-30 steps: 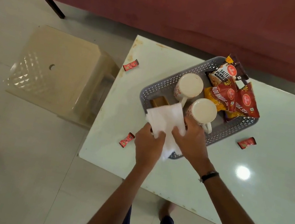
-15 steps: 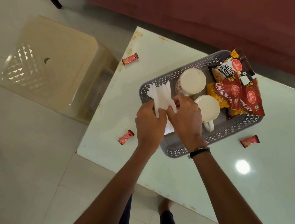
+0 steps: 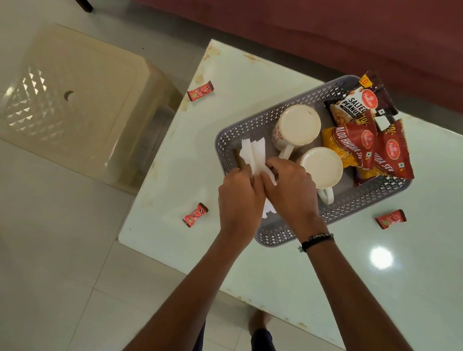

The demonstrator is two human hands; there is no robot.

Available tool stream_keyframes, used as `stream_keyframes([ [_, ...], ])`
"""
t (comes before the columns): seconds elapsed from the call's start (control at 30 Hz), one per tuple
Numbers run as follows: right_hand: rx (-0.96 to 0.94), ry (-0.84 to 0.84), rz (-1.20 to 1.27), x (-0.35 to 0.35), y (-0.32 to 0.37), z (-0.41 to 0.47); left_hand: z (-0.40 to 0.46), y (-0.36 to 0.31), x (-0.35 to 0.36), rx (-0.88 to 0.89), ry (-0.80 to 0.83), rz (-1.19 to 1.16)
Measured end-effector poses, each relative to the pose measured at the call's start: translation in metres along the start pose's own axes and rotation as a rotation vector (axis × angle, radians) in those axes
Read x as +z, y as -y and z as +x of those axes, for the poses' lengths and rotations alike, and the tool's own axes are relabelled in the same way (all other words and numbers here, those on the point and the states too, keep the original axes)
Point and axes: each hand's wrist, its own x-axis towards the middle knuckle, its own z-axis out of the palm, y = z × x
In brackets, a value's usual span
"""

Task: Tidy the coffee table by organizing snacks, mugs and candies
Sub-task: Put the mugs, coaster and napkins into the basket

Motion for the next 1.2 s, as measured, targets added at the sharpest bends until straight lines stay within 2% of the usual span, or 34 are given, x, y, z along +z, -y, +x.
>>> stream_keyframes([
  [0.17, -0.032, -0.084, -0.104, 0.009, -0.001, -0.001, 0.003, 0.004, 0.005, -0.019, -0.029, -0.032],
  [0.57, -0.137, -0.209, -0.155, 0.018, -0.003, 0.002, 0.016, 0.010, 0.009, -0.035, -0.043, -0.019],
  [0.8, -0.139, -0.197, -0.113, 0.021, -0.012, 0.001, 0.015, 0.019, 0.010, 0.020, -0.036, -0.024],
  [0.93, -0.157, -0.300, -0.038, 0.002, -0.019, -0.011, 0.003, 0.025, 0.010, 0.078, -0.126, -0.108],
  [1.1, -0.049, -0.475, -0.011, -0.055, -0.066, -0.016, -0.014, 0.031, 0.006, -0.050, -0.275, -0.173],
  [1.2, 0.124, -0.565, 0.046, -0.083, -0.110, -0.009, -0.023, 0.035, 0.012, -0.161, -0.205, -0.234],
])
